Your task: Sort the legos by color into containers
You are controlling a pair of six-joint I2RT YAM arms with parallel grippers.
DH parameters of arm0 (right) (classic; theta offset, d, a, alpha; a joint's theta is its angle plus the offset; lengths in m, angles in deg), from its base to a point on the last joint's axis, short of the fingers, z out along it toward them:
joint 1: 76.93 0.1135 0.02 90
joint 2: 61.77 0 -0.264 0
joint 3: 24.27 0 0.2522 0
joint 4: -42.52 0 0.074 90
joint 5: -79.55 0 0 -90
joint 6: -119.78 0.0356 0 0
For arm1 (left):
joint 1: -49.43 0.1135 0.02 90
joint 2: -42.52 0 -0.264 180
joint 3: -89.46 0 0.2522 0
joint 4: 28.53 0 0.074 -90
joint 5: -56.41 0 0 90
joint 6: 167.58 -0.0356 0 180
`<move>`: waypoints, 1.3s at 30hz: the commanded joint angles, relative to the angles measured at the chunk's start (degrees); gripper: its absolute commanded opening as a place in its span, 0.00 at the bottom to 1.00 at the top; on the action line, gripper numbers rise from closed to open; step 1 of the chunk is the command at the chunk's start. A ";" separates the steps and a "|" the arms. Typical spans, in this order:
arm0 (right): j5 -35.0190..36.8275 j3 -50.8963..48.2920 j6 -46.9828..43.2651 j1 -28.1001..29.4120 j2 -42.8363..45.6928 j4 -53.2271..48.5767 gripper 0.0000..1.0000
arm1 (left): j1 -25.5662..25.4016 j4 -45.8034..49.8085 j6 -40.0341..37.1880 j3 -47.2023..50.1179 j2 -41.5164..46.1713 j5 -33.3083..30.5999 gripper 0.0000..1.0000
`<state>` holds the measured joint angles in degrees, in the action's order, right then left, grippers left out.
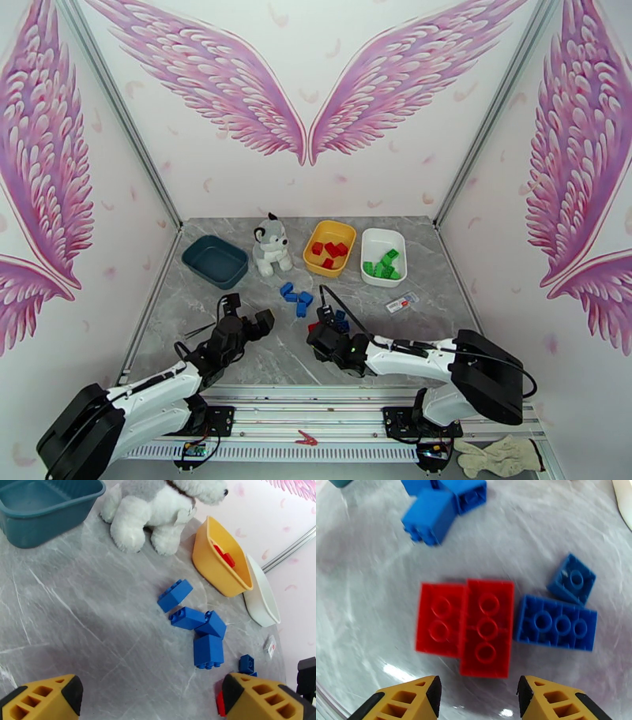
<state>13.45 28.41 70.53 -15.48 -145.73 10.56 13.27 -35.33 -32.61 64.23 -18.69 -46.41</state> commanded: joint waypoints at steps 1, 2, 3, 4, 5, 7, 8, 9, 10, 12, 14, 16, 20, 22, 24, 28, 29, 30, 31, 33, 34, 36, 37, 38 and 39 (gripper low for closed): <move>2.39 -0.75 2.92 0.53 -0.39 -0.55 0.54 | -0.40 -3.40 -0.79 -2.65 -4.26 2.01 0.99; 2.36 -0.90 3.09 0.51 -0.85 -0.24 0.54 | -0.41 -4.12 -0.77 -2.96 -5.50 2.32 0.99; 2.37 -0.95 3.18 0.50 -1.59 0.15 0.53 | -0.45 -5.14 -0.68 -3.20 -6.94 2.65 0.99; 2.45 -0.95 3.35 0.50 -2.40 0.40 0.53 | -0.43 -6.11 -0.49 -3.51 -8.38 3.03 0.99; 2.44 -0.83 3.41 0.45 -3.02 0.59 0.51 | -0.42 -6.93 -0.43 -3.72 -9.47 3.37 0.99; 1.86 -0.68 3.22 0.44 -4.05 1.89 0.50 | -0.54 -8.58 -0.24 -4.22 -11.48 4.36 0.98; 1.53 -0.73 3.12 0.49 -4.49 2.61 0.50 | -0.52 -9.23 -0.17 -4.35 -12.03 4.61 0.98; 1.38 -0.68 3.09 0.42 -4.94 3.30 0.50 | -0.58 -9.70 -0.04 -4.44 -12.57 4.68 0.98; 1.44 -0.58 3.07 0.42 -5.53 3.60 0.50 | -0.59 -9.93 -0.02 -4.50 -12.87 4.73 0.98; 2.19 -0.08 3.13 0.27 -6.57 3.80 0.51 | -0.58 -10.18 -0.01 -4.53 -13.12 4.82 0.98; 2.75 0.34 2.86 -0.11 -7.62 4.36 0.51 | -0.58 -10.20 -0.04 -4.51 -13.15 4.82 0.98; 2.62 0.76 2.62 -1.13 -8.68 4.98 0.50 | -0.58 -10.21 -0.01 -4.45 -13.12 4.90 0.98; 2.39 1.40 1.56 -3.35 -10.00 5.87 0.48 | -0.58 -10.29 -0.03 -4.40 -12.96 5.00 0.98; 2.25 1.75 0.86 -4.34 -10.53 6.37 0.47 | -0.61 -10.25 -0.01 -4.38 -12.97 4.99 0.98; 1.78 2.28 0.32 -5.12 -11.28 6.51 0.46 | -0.58 -10.34 0.09 -4.27 -13.06 5.00 0.98; 1.31 2.61 -0.31 -6.33 -12.16 7.16 0.43 | -0.58 -10.38 0.14 -4.27 -13.12 4.91 0.98; 1.12 2.69 -0.42 -6.79 -12.34 7.20 0.43 | -0.58 -10.30 0.05 -4.37 -13.19 4.91 0.98; 0.88 2.80 -0.66 -7.14 -12.61 7.37 0.44 | -0.58 -10.29 0.04 -4.44 -13.32 4.91 0.98; 0.60 2.84 -0.92 -7.48 -12.90 7.77 0.44 | -0.59 -10.29 0.03 -4.57 -13.49 5.07 0.98; 0.43 3.39 -1.41 -7.99 -13.42 7.89 0.46 | -0.58 -10.47 0.17 -4.77 -13.93 5.27 0.98; 0.43 3.76 -1.63 -8.34 -13.80 7.91 0.47 | -0.70 -10.55 0.14 -4.84 -14.09 5.35 0.98; 0.12 4.52 -2.06 -8.94 -14.36 7.89 0.48 | -0.67 -10.88 0.22 -4.84 -14.50 5.44 0.98; 0.04 4.80 -2.39 -9.22 -14.64 7.97 0.49 | -0.70 -11.04 0.27 -4.92 -14.74 5.53 0.98; -0.21 5.20 -2.65 -9.39 -14.91 8.12 0.49 | -0.72 -11.13 0.24 -4.97 -14.93 5.52 0.98; -0.49 5.69 -2.91 -9.66 -15.33 8.31 0.49 | -0.68 -11.25 0.23 -4.92 -15.20 5.52 0.98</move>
<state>12.97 33.31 69.11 -22.85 -157.62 18.30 12.90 -45.45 -32.35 61.04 -33.13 -41.58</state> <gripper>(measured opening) 0.486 0.981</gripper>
